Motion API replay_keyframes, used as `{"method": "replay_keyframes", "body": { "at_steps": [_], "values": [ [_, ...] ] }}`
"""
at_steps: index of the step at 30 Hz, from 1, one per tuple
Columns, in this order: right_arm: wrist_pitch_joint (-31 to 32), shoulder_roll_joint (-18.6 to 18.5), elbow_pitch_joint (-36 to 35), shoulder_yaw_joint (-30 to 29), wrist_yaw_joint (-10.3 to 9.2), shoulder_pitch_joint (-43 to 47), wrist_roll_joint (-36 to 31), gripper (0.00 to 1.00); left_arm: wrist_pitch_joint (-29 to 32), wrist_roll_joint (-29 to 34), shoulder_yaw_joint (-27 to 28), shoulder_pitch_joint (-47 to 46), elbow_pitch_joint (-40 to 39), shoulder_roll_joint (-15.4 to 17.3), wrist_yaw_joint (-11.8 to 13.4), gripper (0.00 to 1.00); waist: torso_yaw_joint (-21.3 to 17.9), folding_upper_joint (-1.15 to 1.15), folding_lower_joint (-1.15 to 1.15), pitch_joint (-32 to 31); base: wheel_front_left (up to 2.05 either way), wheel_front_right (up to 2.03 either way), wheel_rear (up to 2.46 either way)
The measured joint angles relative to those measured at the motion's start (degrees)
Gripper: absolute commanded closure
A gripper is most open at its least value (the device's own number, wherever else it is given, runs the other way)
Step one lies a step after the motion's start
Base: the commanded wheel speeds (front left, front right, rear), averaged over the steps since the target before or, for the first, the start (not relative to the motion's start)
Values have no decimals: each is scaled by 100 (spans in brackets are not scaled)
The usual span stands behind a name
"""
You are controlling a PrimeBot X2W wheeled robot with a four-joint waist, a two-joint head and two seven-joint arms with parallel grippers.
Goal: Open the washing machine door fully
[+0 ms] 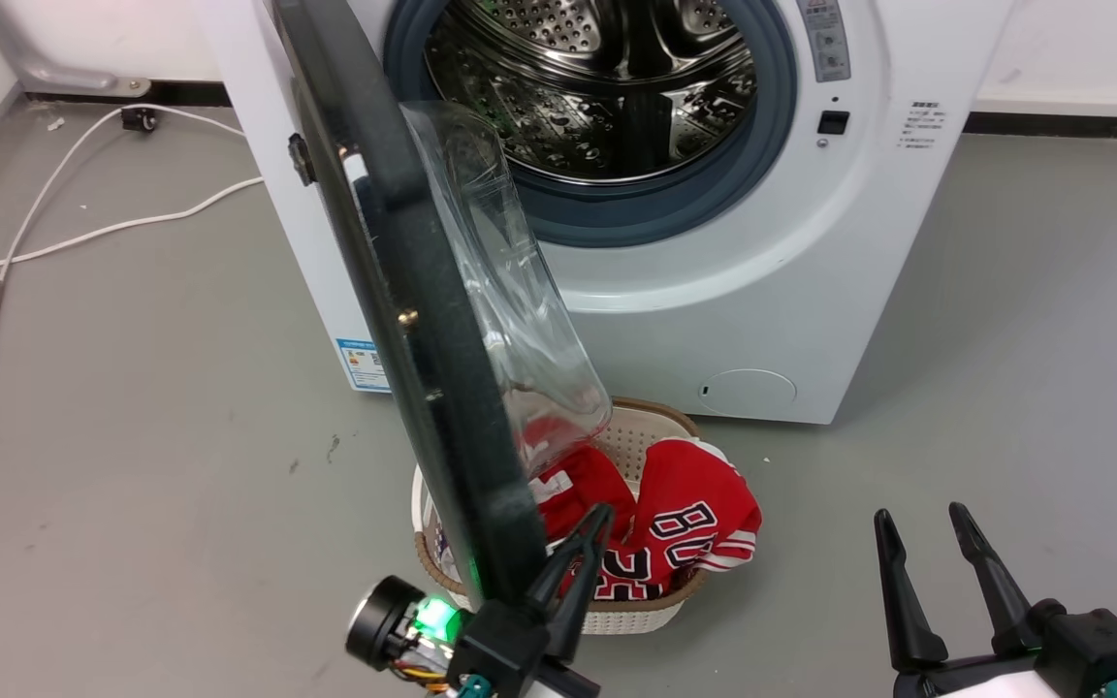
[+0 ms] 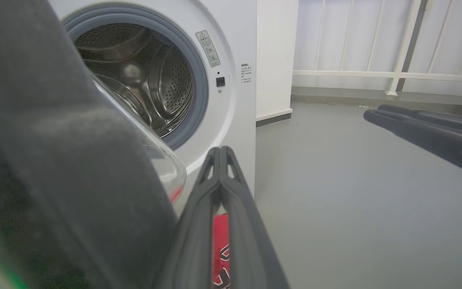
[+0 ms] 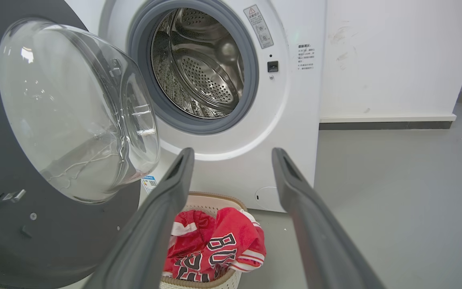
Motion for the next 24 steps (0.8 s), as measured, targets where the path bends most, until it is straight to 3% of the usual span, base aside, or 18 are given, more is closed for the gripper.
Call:
{"method": "replay_keyframes", "body": {
  "at_steps": [24],
  "values": [
    [-1,3,78,34,0,76,71,0,-19,9,813,574,-555,288,271,100,844,0,0,158,0,0,0]
  ]
}}
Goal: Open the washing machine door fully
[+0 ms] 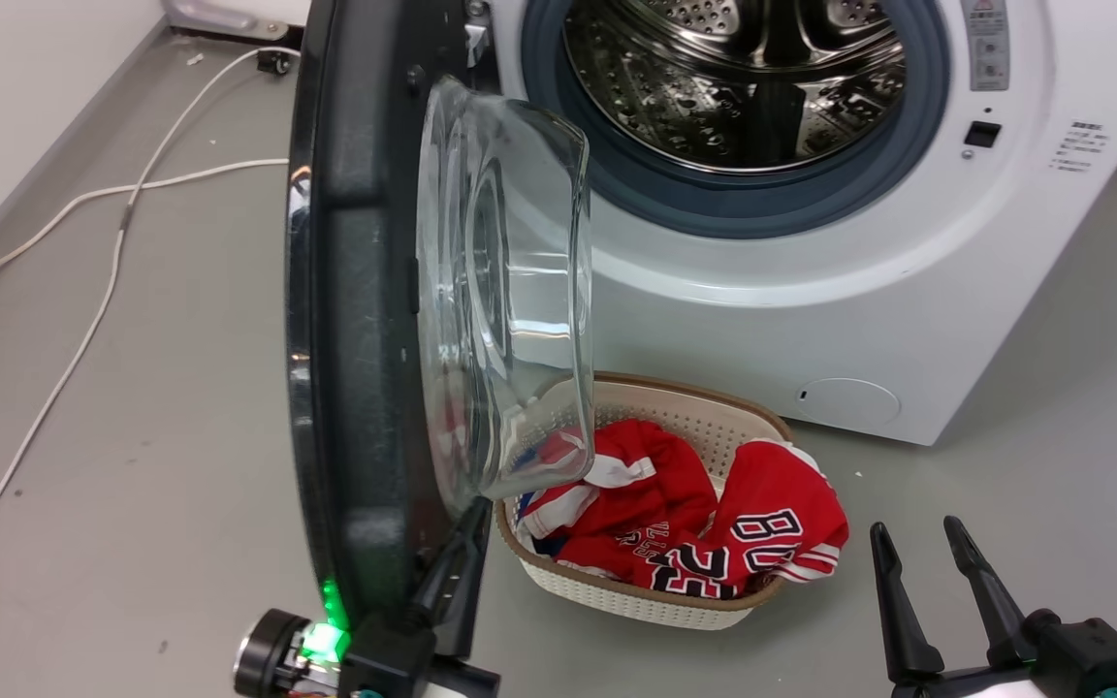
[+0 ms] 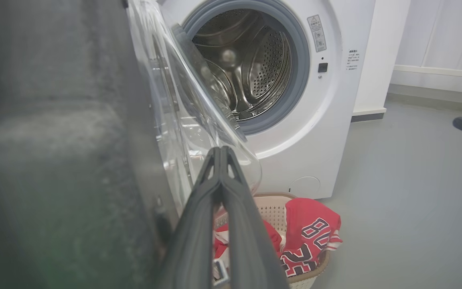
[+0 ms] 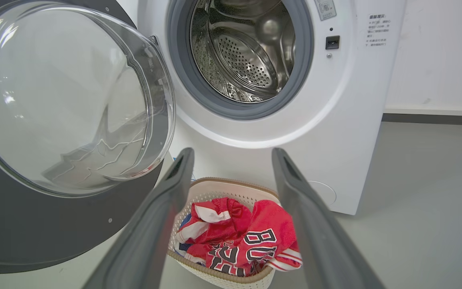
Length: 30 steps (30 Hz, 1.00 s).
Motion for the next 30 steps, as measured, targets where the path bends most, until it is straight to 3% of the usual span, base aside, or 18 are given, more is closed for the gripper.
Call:
{"method": "replay_keyframes", "body": {
  "at_steps": [16,30],
  "values": [
    [1,0,44,-14,0,-51,-78,0,10,-245,1149,7,-53,244,213,100,422,0,1,185,0,0,0],
    [1,0,30,-47,0,-172,-258,0,11,-588,2363,-256,278,241,89,100,436,0,1,476,0,0,0]
  ]
}}
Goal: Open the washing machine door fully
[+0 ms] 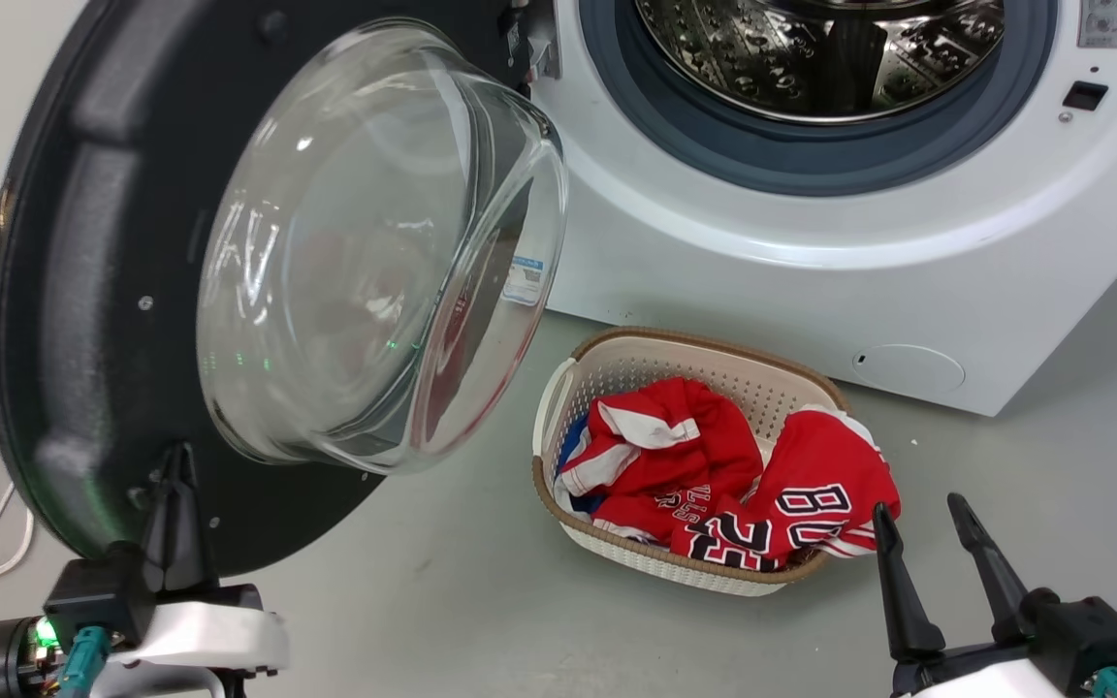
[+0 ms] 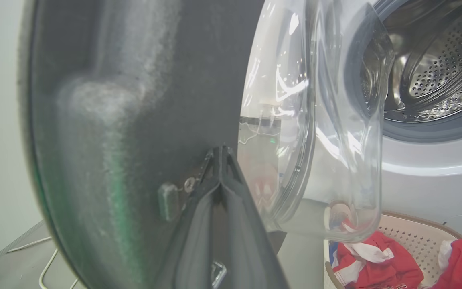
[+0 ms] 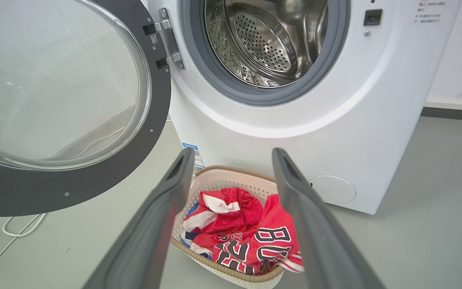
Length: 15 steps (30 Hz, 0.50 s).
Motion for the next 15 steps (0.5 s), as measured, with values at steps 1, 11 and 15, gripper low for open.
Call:
{"method": "replay_keyframes", "body": {
  "at_steps": [1,11,15],
  "values": [
    [0,0,-4,-8,0,-30,-7,0,-1,-40,67,-23,21,-35,-1,100,-3,0,0,28,0,0,0],
    [-1,1,-21,-54,0,-176,-100,0,-1,-192,927,-578,542,-43,-97,100,-12,0,0,281,0,0,0],
    [-1,1,-15,-36,0,-217,-137,0,-1,-232,1276,-801,769,34,-151,100,-30,0,0,353,0,0,0]
  ]
}}
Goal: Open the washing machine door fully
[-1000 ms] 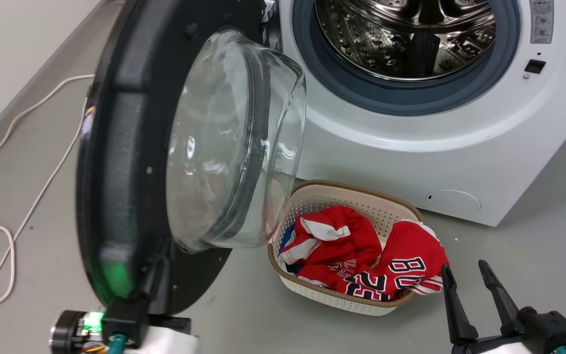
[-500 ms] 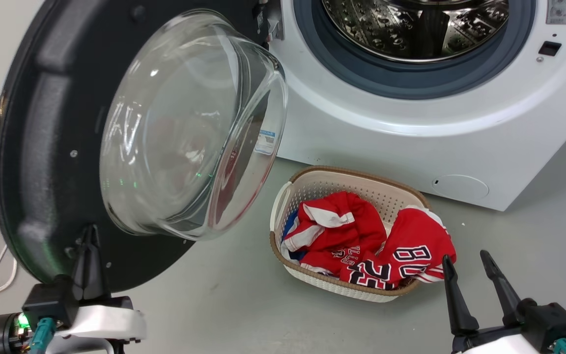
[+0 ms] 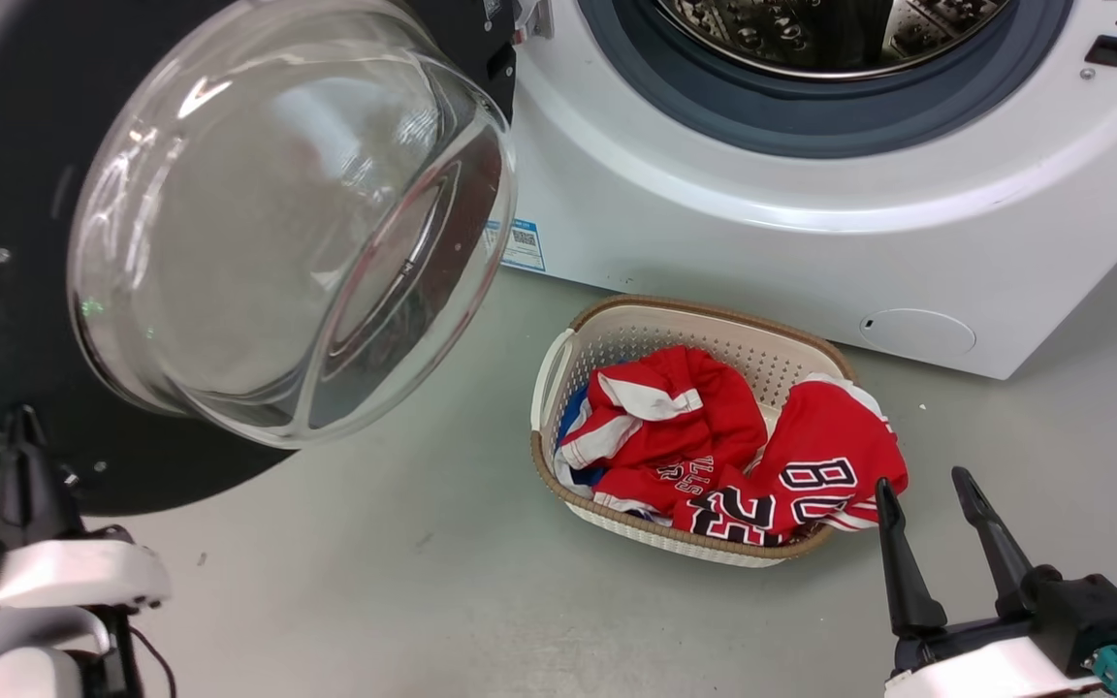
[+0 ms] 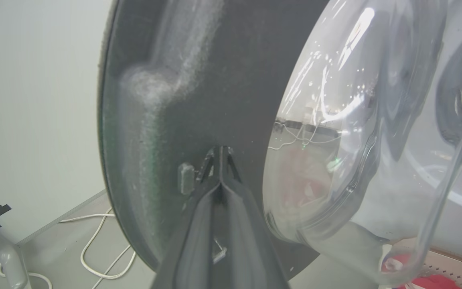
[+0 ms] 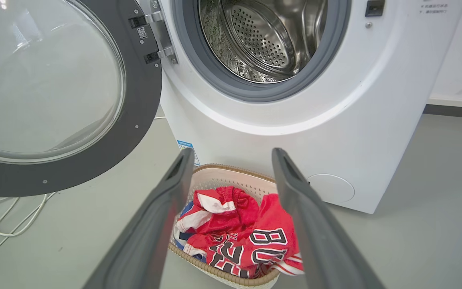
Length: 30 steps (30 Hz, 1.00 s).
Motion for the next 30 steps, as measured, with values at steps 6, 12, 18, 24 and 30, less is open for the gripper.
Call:
{"method": "replay_keyframes", "body": {
  "at_steps": [6,12,18,24,30],
  "values": [
    [0,1,5,12,0,-88,-79,0,2,-19,406,-448,458,240,-214,100,-48,0,0,126,0,0,0],
    [1,1,-1,12,0,-206,-174,0,0,70,610,-836,750,282,-263,100,-103,0,0,284,0,0,0],
    [1,2,-32,8,0,-319,-238,0,0,104,816,-1206,1085,404,-354,100,-180,0,0,481,0,0,0],
    [0,2,-52,3,0,-415,-281,0,0,153,990,-1503,1462,505,-415,100,-264,0,0,664,0,0,0],
    [1,3,-64,0,0,-464,-341,0,1,137,1266,-1844,1894,738,-522,100,-344,0,0,817,0,0,0]
  ]
}}
